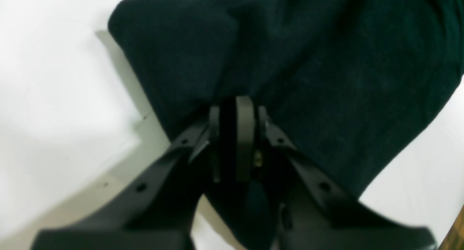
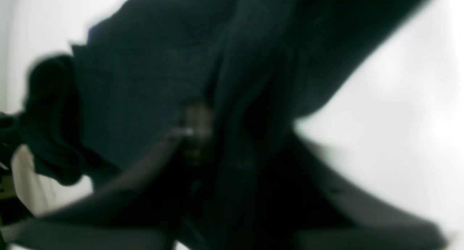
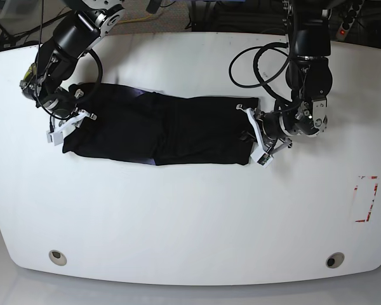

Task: Fold the T-shirt properly

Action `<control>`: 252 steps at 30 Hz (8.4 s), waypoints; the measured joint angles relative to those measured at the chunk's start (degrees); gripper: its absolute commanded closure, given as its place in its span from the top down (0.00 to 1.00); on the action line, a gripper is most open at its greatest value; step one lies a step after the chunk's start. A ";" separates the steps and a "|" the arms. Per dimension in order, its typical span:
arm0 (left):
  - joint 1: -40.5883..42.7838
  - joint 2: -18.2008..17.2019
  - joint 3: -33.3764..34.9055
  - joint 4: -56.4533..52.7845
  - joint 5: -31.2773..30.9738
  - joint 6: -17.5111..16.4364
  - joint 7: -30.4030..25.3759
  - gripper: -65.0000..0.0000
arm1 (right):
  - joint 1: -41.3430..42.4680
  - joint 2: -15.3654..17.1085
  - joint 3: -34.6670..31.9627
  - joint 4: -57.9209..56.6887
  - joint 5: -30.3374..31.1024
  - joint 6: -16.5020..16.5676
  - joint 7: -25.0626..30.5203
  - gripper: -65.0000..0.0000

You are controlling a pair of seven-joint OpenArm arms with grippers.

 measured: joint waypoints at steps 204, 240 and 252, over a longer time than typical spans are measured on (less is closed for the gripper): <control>0.48 -12.24 17.07 5.90 10.34 -0.59 -13.73 0.07 | 1.33 4.15 -56.02 -2.51 -18.58 -7.72 42.03 0.37; 3.02 -7.04 3.45 23.21 12.35 -0.11 0.22 0.07 | -10.14 0.76 -52.06 26.71 -20.81 -7.34 18.47 0.37; 11.26 -3.26 3.23 22.67 12.46 -0.15 -0.20 0.07 | -12.41 -3.72 -60.26 22.43 -20.81 -8.00 19.28 0.37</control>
